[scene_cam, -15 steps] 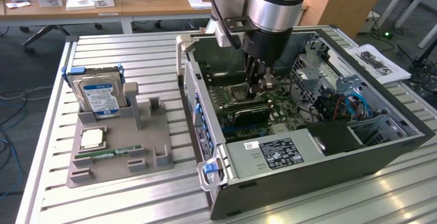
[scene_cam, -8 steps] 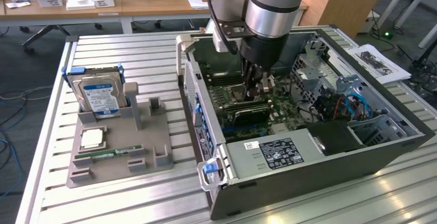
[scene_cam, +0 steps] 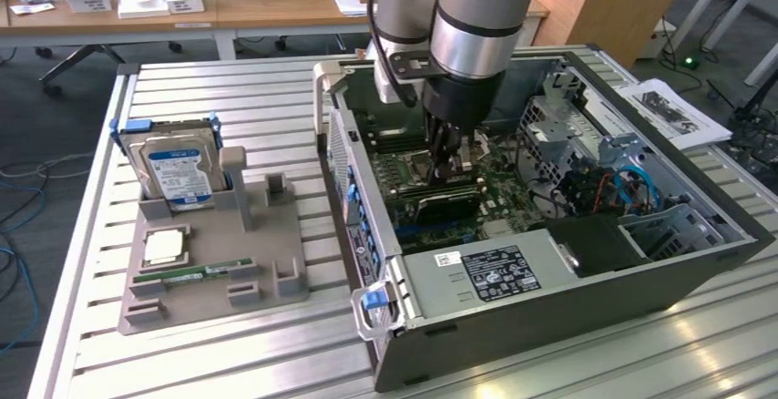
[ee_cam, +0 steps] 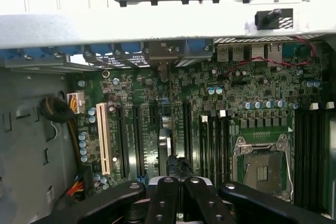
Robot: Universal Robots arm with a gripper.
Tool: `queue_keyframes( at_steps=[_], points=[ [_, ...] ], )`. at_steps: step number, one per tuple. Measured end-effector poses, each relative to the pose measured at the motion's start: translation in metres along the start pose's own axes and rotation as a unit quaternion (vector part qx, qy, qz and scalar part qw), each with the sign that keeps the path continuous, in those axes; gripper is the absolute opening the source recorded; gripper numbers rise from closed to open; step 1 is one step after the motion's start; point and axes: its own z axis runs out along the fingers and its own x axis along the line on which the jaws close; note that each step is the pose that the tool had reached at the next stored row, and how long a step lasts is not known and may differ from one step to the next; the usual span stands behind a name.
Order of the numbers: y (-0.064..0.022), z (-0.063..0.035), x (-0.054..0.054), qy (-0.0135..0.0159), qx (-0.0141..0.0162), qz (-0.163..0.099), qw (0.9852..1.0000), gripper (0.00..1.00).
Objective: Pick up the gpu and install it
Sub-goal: 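Press down on the gpu until it lock into place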
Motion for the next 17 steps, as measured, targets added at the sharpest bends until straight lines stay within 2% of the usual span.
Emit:
queue_keyframes(
  at_steps=[9, 17],
  points=[
    [0.0019, 0.0149, -0.002, 0.0000, 0.0001, 0.000, 1.0000, 0.11],
    [0.0020, 0.0178, -0.002, 0.0000, 0.0000, 0.000, 1.0000, 0.11]
  ],
)
